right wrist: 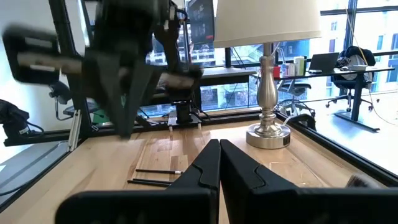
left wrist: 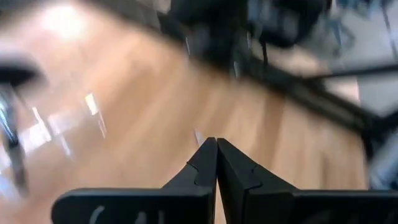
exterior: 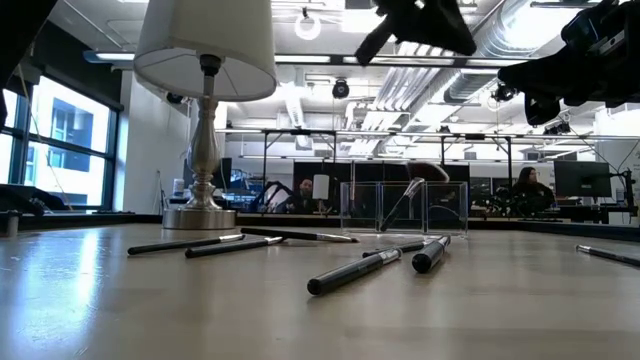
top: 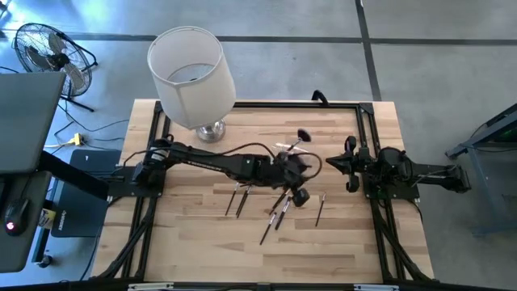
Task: Pick & Place Makeup Supplies
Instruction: Put the makeup brush into the transparent organizer
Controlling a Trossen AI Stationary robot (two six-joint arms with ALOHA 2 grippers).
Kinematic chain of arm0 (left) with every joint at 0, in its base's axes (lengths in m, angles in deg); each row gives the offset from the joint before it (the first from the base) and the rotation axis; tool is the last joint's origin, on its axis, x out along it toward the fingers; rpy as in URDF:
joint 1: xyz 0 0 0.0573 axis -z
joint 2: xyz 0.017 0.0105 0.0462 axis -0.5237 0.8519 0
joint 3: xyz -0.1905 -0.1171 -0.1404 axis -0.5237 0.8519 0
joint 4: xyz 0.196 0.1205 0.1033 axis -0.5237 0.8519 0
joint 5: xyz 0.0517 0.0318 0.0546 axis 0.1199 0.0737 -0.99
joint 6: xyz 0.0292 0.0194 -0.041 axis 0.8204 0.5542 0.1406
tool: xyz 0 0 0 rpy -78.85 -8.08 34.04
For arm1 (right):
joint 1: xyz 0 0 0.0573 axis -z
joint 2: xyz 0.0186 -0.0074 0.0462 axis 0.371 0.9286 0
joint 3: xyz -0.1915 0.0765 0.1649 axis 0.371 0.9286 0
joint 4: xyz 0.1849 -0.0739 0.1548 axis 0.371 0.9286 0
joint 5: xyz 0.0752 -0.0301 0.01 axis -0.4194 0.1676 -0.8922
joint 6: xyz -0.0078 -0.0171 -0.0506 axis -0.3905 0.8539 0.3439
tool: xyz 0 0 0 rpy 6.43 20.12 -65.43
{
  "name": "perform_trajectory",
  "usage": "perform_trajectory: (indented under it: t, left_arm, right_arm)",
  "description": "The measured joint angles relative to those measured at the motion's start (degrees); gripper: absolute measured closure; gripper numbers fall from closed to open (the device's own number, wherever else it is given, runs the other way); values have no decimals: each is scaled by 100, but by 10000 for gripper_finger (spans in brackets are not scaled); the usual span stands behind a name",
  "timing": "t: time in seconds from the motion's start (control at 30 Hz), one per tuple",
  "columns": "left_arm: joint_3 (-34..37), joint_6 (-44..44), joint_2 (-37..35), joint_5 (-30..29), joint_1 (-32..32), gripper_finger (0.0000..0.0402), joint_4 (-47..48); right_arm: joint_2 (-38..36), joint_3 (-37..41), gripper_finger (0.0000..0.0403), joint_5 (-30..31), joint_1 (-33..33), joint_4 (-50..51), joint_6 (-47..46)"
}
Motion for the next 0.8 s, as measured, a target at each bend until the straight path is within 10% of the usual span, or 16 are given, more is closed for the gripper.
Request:
perform_trajectory:
  t: [0.27, 0.8]
  left_arm:
    - [84, -1172, 4, 384, 387, 401, 2252]
    - [2736, -618, -1134, 714, 872, 401, 1213]
  right_arm:
    - [0, -1, 402, 1, 0, 0, -1]
    - [0, 0, 402, -2, -2, -55, -61]
